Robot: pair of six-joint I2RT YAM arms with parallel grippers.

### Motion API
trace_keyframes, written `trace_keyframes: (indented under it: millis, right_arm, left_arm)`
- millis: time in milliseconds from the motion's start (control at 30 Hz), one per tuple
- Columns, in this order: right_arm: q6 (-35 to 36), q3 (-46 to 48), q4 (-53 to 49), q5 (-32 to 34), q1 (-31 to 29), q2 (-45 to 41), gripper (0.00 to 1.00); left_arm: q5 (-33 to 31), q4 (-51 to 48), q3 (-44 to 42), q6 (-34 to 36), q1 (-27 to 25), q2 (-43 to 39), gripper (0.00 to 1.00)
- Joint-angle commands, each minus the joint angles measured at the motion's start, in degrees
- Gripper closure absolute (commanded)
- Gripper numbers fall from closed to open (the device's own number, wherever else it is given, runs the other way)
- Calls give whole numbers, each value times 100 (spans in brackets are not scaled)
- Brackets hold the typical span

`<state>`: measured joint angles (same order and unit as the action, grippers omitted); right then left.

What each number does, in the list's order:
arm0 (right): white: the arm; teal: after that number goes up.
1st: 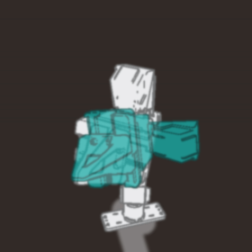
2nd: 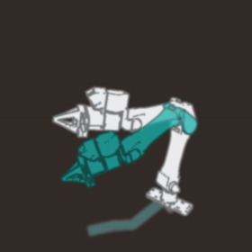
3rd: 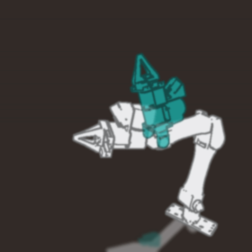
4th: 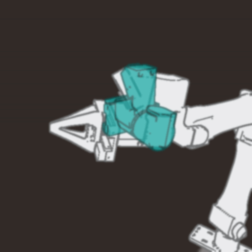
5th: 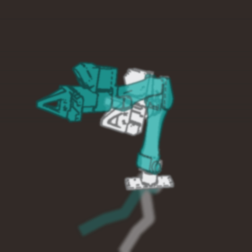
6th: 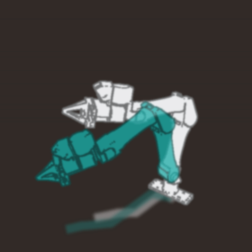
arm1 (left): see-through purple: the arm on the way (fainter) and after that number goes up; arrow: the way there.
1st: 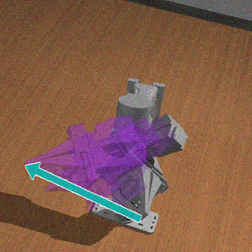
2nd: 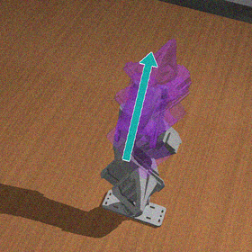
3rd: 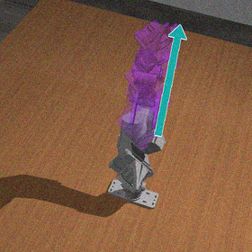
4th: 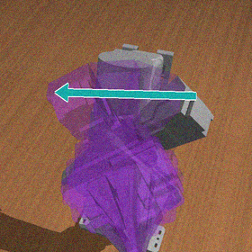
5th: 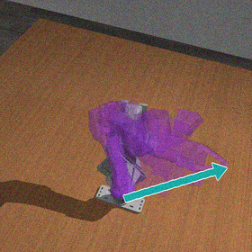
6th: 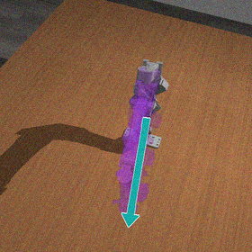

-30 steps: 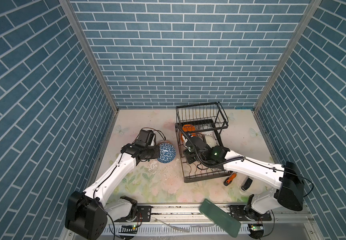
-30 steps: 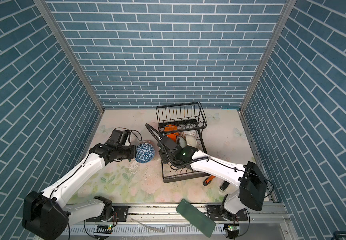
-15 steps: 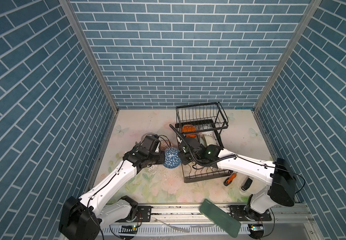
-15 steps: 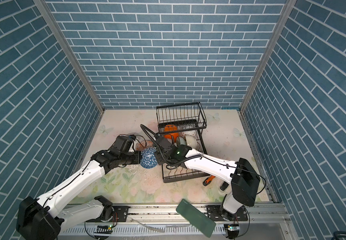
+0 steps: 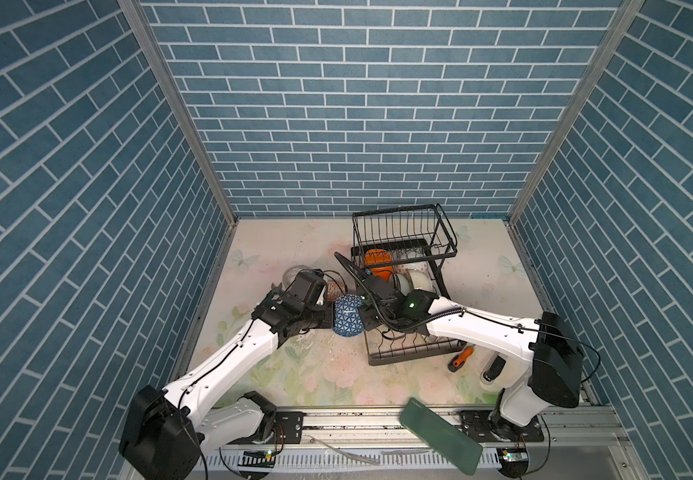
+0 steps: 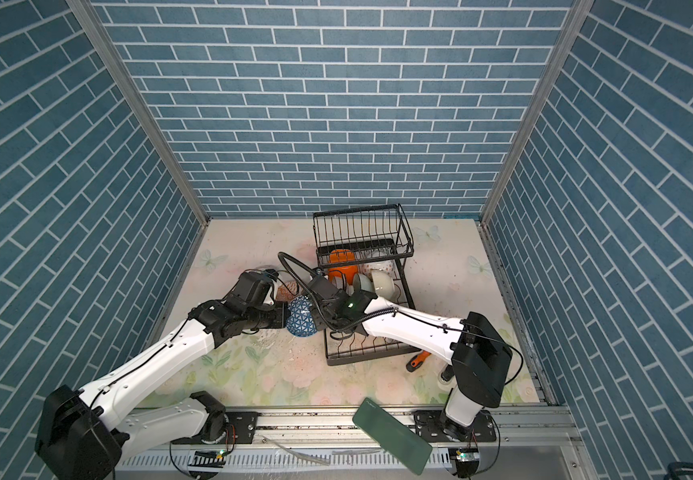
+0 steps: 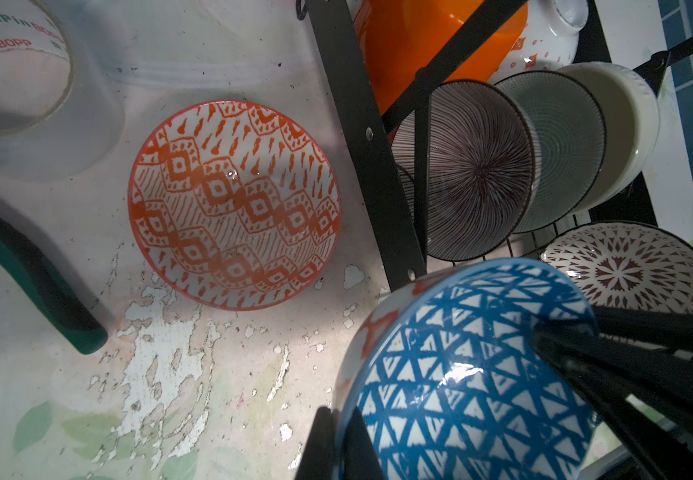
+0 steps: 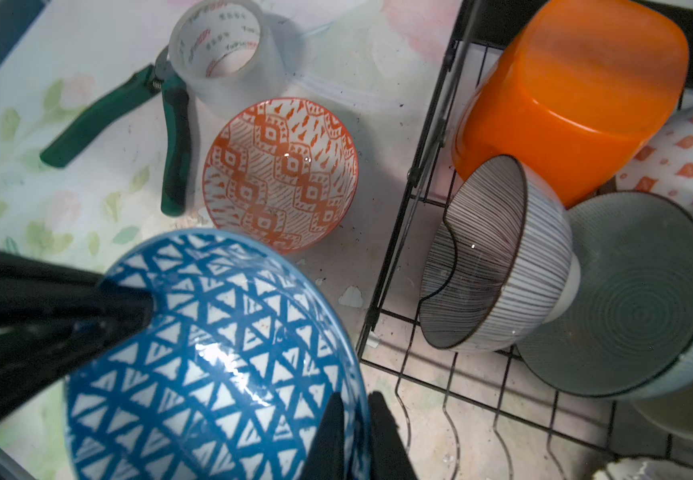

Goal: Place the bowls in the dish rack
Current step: 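Pass the blue-patterned bowl from the left gripper into the right gripper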

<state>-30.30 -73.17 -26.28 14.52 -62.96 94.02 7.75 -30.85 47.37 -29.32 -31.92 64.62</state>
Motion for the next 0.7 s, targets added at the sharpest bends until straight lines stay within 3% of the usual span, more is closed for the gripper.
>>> trace_keyframes:
  millis: [0, 100, 233, 367, 667]
  right_arm:
    - [-107, -330, -193, 192, -23, 106, 93]
    - [-116, -339, -195, 191, -22, 109, 100]
    - [-122, -335, -250, 239, -18, 107, 100]
    - [-99, -278, -283, 260, -48, 56, 100]
    - [-81, -114, -707, 552, -81, -391, 100]
  left_arm:
    - [-20, 298, 88, -47, -30, -106, 100]
    - [-26, 346, 63, -73, -27, -109, 100]
    - [-3, 478, 13, -130, -25, -93, 100]
    - [16, 637, -44, -179, -25, -122, 79]
    - [-17, 738, -70, -153, -31, -229, 20]
